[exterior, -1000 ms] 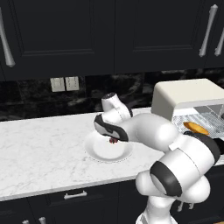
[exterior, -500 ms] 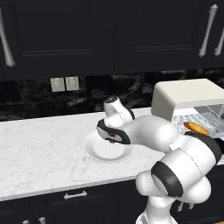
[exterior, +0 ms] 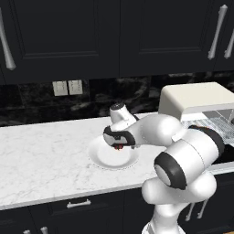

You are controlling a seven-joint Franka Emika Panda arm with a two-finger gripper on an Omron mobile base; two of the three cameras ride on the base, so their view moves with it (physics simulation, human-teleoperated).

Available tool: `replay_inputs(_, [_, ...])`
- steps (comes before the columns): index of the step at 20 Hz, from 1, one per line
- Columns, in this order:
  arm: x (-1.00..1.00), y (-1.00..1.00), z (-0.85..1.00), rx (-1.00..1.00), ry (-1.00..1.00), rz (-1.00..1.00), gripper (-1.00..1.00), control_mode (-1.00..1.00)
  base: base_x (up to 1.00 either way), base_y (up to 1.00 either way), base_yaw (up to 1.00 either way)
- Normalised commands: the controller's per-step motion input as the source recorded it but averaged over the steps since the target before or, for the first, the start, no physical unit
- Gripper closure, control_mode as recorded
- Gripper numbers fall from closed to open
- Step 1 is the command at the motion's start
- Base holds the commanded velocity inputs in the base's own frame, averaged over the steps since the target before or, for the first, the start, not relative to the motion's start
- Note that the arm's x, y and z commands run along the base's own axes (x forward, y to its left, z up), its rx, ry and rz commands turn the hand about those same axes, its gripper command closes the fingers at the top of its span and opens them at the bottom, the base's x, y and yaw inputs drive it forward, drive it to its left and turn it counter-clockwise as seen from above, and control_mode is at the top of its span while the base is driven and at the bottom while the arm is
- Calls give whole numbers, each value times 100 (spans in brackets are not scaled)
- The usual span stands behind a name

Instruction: Pick up the kebab skewer and baguette bread, and place them inside the toaster oven. Close the toaster oven door and start by setting the timer.

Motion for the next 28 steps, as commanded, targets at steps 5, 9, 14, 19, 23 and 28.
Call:
replay_inputs(5, [31,0,-20,0,0,4,-100,-100,0,0,0])
replay_inputs(9, [6,0,-19,2,-1,3,-100,-100,0,0,0])
replay_inputs(14, [17,3,-16,1,0,0,-100,-100,0,0,0])
replay_inputs(19, [6,0,-33,3,0,0,-100,-100,0,0,0])
replay_inputs(23, [0,0,-47,2,-2,0,-100,-100,0,0,0])
replay_inputs(28, [0,0,-49,3,-10,0,-100,-100,0,0,0])
